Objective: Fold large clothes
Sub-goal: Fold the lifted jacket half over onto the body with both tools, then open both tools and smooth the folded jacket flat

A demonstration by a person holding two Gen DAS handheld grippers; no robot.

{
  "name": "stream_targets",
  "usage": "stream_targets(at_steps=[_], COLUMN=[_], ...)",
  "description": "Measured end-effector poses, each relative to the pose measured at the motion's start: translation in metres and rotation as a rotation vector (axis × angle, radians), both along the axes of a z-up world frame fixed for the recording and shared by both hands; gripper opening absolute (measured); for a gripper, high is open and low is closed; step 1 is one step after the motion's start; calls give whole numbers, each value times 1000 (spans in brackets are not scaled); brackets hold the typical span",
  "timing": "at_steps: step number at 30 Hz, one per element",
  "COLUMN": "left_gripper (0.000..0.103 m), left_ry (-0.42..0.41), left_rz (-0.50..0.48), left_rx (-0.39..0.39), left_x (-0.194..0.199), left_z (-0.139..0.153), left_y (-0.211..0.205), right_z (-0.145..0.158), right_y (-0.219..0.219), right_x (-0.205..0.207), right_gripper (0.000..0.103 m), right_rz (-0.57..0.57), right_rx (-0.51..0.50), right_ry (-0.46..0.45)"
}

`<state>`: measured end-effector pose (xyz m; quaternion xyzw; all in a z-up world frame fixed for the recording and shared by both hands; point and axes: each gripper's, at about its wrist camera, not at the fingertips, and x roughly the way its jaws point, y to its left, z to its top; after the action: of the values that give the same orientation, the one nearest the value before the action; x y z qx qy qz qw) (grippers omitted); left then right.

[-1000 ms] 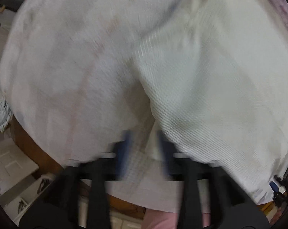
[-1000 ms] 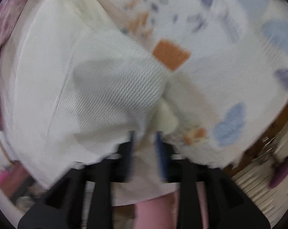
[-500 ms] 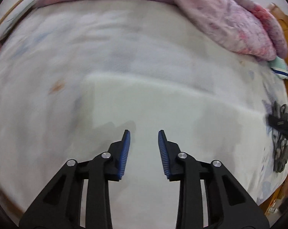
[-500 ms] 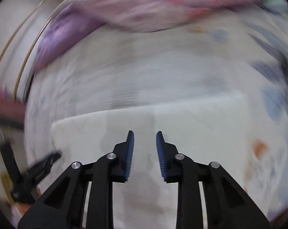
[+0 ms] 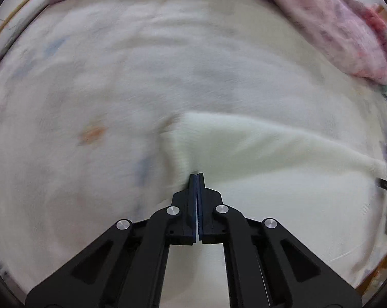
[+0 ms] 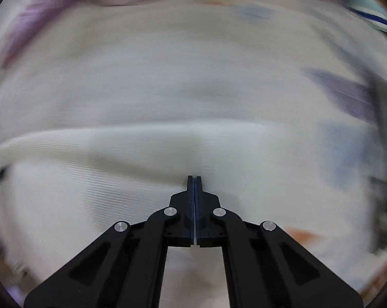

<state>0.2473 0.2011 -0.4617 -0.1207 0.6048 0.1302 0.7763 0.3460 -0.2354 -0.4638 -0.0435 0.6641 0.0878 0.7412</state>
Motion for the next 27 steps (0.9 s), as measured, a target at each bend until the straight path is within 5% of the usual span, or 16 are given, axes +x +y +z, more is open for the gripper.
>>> stream_targets(at_steps=[3,6,9,12,15,18,22,27], left_gripper=[3,4,3,3,3,4,4,4], left_ry=[107,96,159,274,437,400,233,182], left_rz=[33,69,74,90,109,133,97,3], left_rx=[137,32,15,17,30,14,-35,-126], left_x=[-12,-35,-70,-126,-175,-189,-169,-128], left_z=[6,14,3,-21,-43,-22,22,10], left_y=[5,0,-20,-35,-45,-51,-73,-118], right_z=[10,33,27,-6,-19,-10,26,14], right_y=[-55,-61,-53,-47,-61,-58,-6,75], right_x=[-5,-25,-56,-114,-164,-195,-193,-180], right_gripper=[6,6,6,5,3,6,7,7], right_rz=[-180,-194,-187,-165,-234,-250,-129,-28], right_rx=[41,108,195,97,105,71,154,237], right_ry=[59,38,120,244,328,415,339,345])
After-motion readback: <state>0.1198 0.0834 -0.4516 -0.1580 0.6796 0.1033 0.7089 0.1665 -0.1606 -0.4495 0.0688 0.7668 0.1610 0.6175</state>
